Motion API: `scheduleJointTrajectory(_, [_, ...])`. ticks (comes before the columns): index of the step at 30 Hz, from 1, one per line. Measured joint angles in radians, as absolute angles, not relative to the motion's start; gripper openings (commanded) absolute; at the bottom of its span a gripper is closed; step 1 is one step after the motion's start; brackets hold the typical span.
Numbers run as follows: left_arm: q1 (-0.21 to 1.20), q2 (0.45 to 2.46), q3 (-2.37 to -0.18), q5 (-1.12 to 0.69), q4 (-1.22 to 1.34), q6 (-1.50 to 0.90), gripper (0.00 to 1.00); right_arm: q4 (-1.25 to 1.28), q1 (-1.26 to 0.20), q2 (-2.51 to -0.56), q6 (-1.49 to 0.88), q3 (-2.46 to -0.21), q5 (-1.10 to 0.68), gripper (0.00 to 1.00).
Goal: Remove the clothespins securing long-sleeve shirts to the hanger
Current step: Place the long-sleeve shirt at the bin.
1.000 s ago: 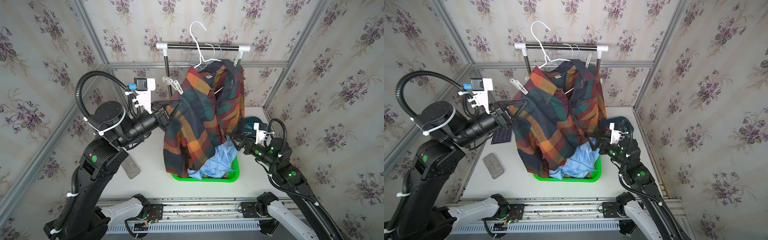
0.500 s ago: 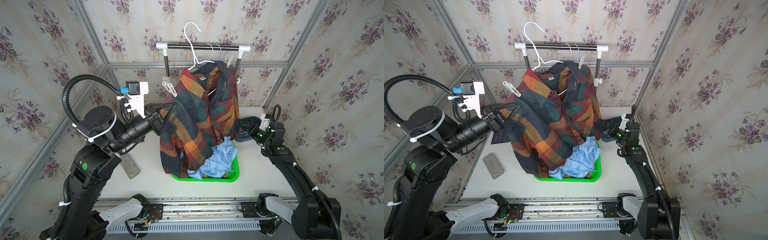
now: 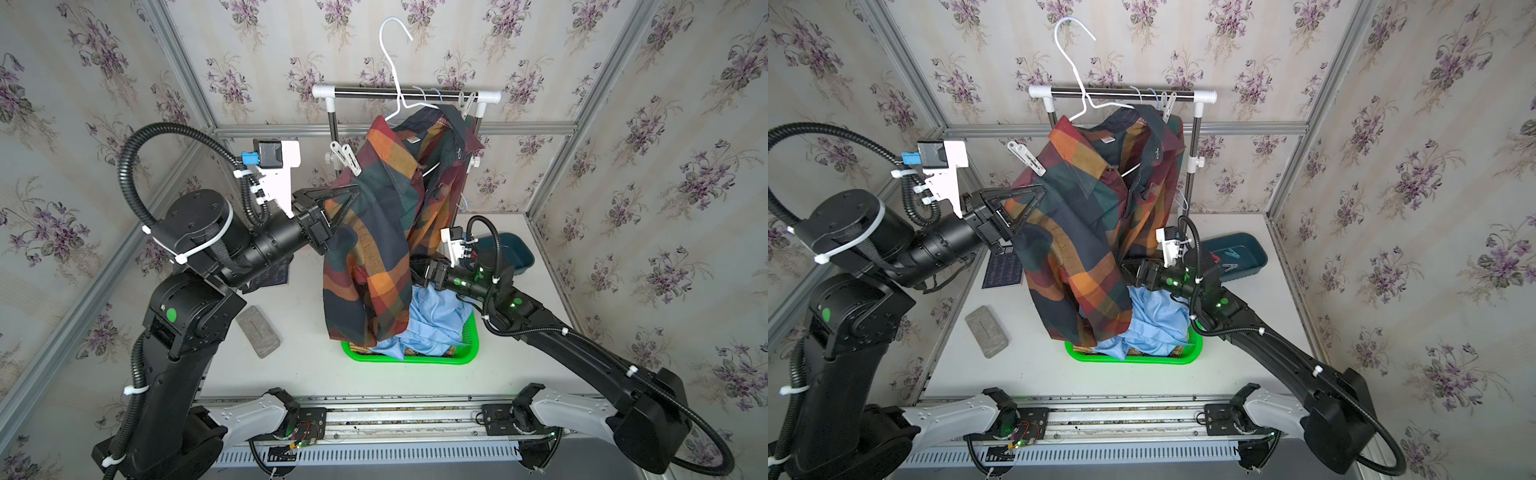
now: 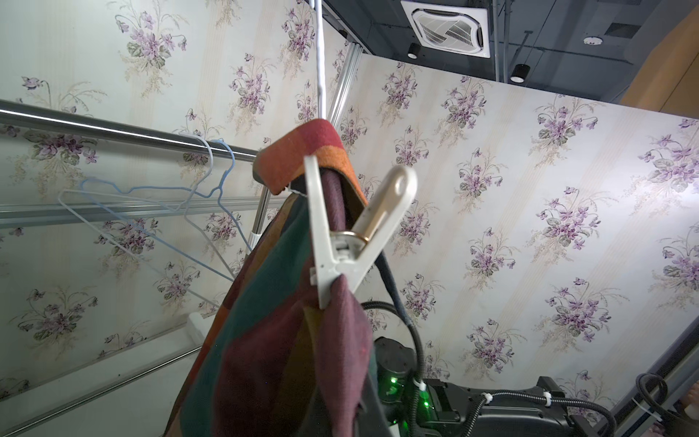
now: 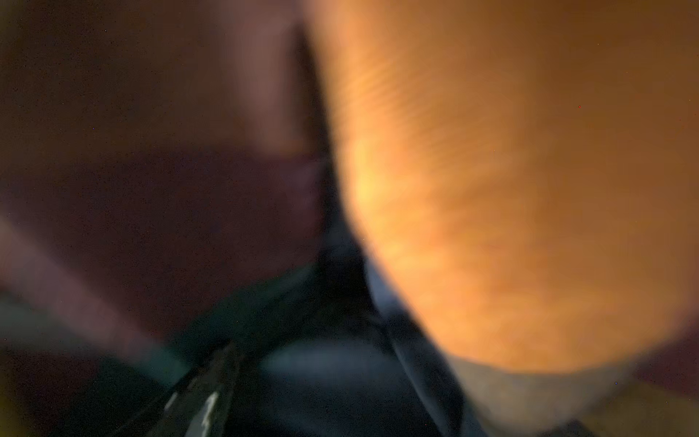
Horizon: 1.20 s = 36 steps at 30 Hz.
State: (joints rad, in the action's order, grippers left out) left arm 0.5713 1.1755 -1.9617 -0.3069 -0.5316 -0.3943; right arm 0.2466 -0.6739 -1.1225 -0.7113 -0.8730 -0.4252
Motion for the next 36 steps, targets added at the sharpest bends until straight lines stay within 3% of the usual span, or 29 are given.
scheduleJointTrajectory(6, [0.571, 1.2, -1.942, -0.343, -0.501, -0.395, 0.0, 0.257, -0.7, -1.016, -0.761, -0.768, -0.385, 0.99])
scheduleJointTrajectory(15, [0.601, 1.194, -1.644, -0.453, -0.374, -0.451, 0.0, 0.201, -0.665, -0.899, -0.832, -0.496, -0.309, 1.0])
scheduleJointTrajectory(23, [0.608, 1.102, -1.289, -0.524, -0.286, -0.391, 0.0, -0.037, -0.324, -0.599, -0.821, -0.555, -0.259, 1.0])
scheduleJointTrajectory(36, [0.707, 1.014, -0.96, -0.239, -0.244, -0.1, 0.0, -0.168, -0.021, -0.775, -0.819, -0.789, -0.458, 0.99])
